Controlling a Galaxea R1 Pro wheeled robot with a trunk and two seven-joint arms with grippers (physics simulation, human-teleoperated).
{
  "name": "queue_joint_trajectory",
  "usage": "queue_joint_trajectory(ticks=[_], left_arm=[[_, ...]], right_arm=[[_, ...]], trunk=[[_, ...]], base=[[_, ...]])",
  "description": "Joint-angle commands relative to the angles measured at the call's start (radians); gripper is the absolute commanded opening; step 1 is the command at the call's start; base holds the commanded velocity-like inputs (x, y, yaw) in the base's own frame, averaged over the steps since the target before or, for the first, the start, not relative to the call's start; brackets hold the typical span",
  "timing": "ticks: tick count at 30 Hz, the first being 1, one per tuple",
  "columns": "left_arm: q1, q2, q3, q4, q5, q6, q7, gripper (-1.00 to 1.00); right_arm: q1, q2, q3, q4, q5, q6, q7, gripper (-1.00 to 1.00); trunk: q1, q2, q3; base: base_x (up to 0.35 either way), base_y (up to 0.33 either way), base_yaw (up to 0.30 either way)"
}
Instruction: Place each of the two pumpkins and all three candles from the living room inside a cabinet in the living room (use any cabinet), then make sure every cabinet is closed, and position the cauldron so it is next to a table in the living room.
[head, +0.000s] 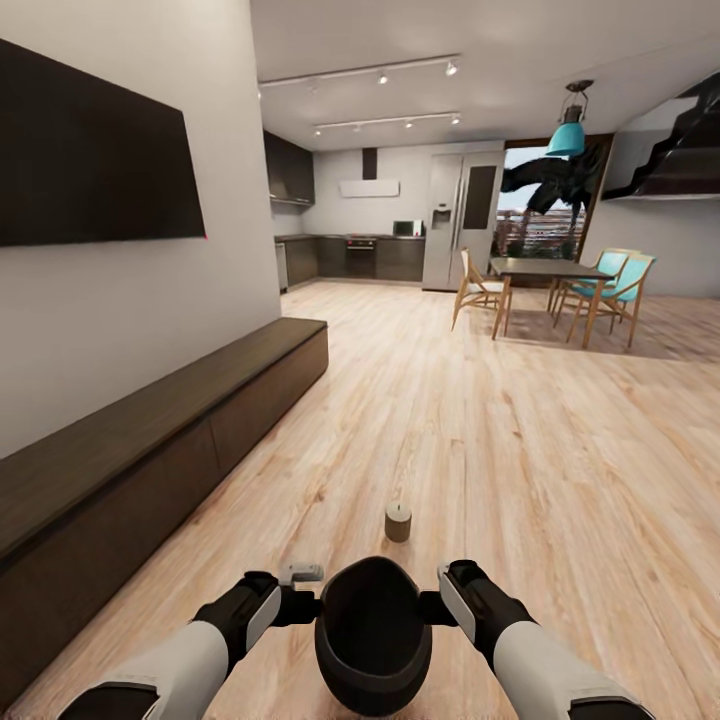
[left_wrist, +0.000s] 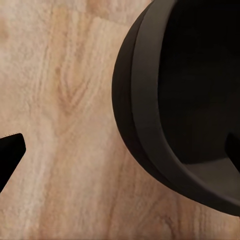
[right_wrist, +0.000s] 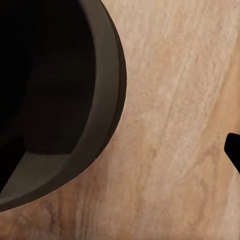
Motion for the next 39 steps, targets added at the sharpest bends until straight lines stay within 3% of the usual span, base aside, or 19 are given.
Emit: queue_joint_trajectory(ticks=[1, 3, 39], left_arm=[[0.0, 0.0, -0.002, -0.002, 0.004, 0.006, -0.001, 1.0], [0.0, 0.0, -0.002, -0.002, 0.004, 0.006, -0.001, 1.0], [0.0, -0.001, -0.002, -0.003, 0.004, -0.014, -0.016, 1.0]], right_arm=[[0.0, 0.0, 0.001, -0.001, -0.008, 0.003, -0.007, 1.0], [0.0, 0.001, 0.001, -0.001, -0.008, 0.002, -0.007, 1.0], [0.0, 0.004, 0.002, -0.002, -0.008, 0.002, -0.007, 1.0]], trunk=[[0.0, -0.001, -0.005], [0.001, -0.001, -0.013], [0.001, -0.001, -0.013]], base=[[0.0, 0.0, 0.0], [0.0, 0.0, 0.0], [0.032, -0.023, 0.0]])
